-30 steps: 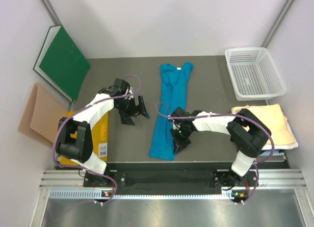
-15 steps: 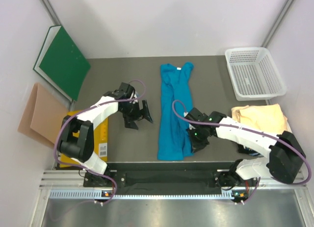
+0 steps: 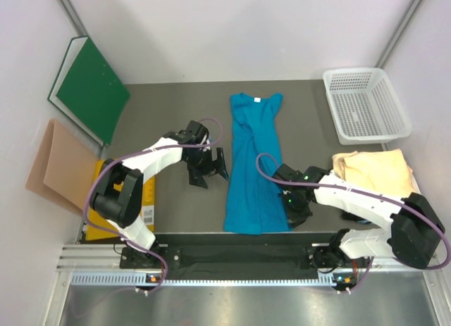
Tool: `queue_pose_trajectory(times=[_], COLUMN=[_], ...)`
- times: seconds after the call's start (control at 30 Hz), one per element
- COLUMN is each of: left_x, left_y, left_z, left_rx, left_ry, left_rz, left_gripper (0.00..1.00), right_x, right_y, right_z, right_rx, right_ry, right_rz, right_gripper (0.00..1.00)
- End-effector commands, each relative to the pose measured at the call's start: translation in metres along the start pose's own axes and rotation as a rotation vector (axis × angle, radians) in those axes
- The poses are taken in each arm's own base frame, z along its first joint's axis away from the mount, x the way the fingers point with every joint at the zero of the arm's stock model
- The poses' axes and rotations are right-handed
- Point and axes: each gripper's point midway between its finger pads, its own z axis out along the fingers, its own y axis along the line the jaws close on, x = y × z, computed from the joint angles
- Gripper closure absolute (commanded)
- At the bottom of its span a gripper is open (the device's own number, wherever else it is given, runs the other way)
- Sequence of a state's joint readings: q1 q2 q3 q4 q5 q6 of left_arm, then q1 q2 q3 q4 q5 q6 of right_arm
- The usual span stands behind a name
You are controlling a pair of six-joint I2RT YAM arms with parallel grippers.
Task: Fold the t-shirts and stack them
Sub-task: Grab the bottom of the folded rectangular tshirt with both arms
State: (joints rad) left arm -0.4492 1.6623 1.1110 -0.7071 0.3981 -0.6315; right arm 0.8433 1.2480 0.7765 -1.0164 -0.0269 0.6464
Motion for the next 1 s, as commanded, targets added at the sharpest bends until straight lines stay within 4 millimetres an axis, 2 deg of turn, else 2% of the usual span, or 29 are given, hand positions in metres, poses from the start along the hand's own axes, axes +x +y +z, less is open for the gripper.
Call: queue_pose_trajectory(times=[0.0,0.2,0.33,0.37,0.43,0.53,0.6,0.63,0.73,0.87,0.97], left_x=[-0.008,-0.004,-0.001,-0.001,0.001,0.002,0.004,0.003,0.004,0.002,-0.001], left_y=[-0.014,-0.011,-0.008,-0.007,-0.005,-0.004,-0.001,-0.002,-0.001,0.0,-0.009], left_z=[-0.001,-0.003,-0.005,-0.005,-0.007,-0.009,-0.007,-0.007,-0.004,0.001,0.0], left_rx=[0.019,0.011,0.001,-0.004,-0.011,-0.015,-0.021,-0.019,-0.015,-0.02,0.006], left_ry=[-0.042,-0.05,-0.051,-0.055,-0.056,-0.066,-0.061,-0.063,-0.062,-0.05,-0.052], left_rz=[0.014,0.013,0.009,0.007,0.003,0.001,-0.003,-0.006,-0.009,-0.015,-0.005], left_gripper=[0.01,0.01,0.01,0.01,0.01,0.01,0.01,0.01,0.01,0.01,0.01], right_x=[-0.021,-0.032,-0.032,-0.027,-0.025,-0.03,-0.036,-0.038,-0.042,-0.036,-0.031], right_y=[0.015,0.048,0.063,0.068,0.075,0.091,0.096,0.096,0.083,0.07,0.064], right_z=[-0.021,-0.016,-0.002,-0.001,-0.004,-0.028,-0.045,-0.054,-0.059,-0.044,-0.035], right_rx=[-0.052,-0.157,-0.166,-0.185,-0.215,-0.29,-0.323,-0.329,-0.271,-0.211,-0.186], right_ry=[-0.079,-0.034,0.04,0.076,0.097,0.021,-0.032,-0.062,-0.104,-0.064,-0.037], right_rz=[-0.063,-0.184,-0.25,-0.265,-0.318,-0.37,-0.395,-0.399,-0.39,-0.374,-0.341], right_gripper=[0.97,0.96,0.94,0.89,0.56,0.34,0.25,0.17,0.14,0.16,0.21])
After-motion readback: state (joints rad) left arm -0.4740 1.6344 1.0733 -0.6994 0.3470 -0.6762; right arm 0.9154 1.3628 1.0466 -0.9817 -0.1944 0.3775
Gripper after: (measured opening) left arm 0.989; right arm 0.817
